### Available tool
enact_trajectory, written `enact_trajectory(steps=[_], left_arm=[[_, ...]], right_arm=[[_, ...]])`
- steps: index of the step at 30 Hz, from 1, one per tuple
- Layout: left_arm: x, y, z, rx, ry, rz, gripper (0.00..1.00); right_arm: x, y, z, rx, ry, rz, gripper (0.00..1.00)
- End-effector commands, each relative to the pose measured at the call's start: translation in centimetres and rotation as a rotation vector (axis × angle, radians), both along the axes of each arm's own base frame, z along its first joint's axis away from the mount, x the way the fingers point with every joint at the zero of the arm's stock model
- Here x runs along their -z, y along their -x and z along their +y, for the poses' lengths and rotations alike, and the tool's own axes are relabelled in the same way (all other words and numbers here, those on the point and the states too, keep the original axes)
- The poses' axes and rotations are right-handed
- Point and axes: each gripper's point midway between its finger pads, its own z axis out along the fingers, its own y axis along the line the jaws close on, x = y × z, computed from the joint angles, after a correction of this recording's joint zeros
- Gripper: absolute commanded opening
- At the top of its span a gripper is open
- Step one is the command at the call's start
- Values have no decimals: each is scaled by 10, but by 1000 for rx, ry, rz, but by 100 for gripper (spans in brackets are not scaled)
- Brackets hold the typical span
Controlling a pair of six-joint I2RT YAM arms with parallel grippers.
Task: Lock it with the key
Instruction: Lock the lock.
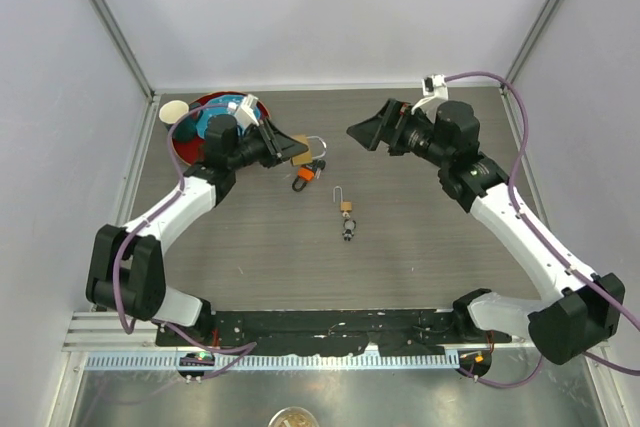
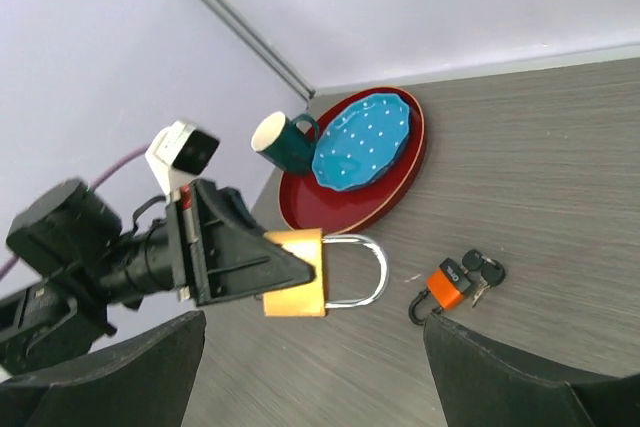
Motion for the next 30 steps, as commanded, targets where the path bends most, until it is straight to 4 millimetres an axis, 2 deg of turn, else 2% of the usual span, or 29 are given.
enact_trajectory(steps=[1,2,3,4,6,7,8,9,10,12,15,20,21,22,24,27,28,30], left_arm=[[-84,14,-1,28,124,-243,0],[-86,16,-1,25,140,-246,0],[-98,17,0,24,167,-287,0],[-103,19,0,21,195,-284,0],[-120,23,2,13,237,-343,0],[-125,26,3,12,268,-341,0],[-129,30,4,13,291,-356,0],[-142,33,5,13,327,-404,0],[-148,35,6,11,348,-417,0],[-158,43,6,22,396,-451,0],[-166,49,4,24,425,-476,0],[-167,54,-5,44,436,-477,0],[-168,56,-6,48,442,-479,0],[-167,55,-6,47,443,-477,0],[-167,57,-6,50,447,-479,0],[-166,58,-8,55,449,-471,0],[-167,59,-8,57,452,-469,0],[-168,60,-8,60,454,-471,0]], right_arm=[[-18,3,0,-80,-222,20,98],[-25,0,-1,-86,-260,-4,99],[-23,0,0,-96,-290,11,99],[-9,-4,-2,-88,-331,72,100],[-12,-3,3,-126,-392,74,100],[2,-5,5,-127,-435,138,100],[-5,-4,8,-151,-471,108,100],[-4,-4,9,-157,-497,113,100],[2,-5,9,-159,-519,129,100],[1,-8,11,-159,-569,140,100],[-5,-4,25,-196,-597,122,100],[-22,1,53,-243,-619,78,100],[-19,0,58,-246,-622,89,99],[-27,-1,60,-251,-636,68,98],[-27,-4,63,-255,-661,80,95],[-36,-8,66,-269,-681,67,81],[-37,-10,69,-268,-692,74,73],[-40,-12,69,-269,-704,67,68]])
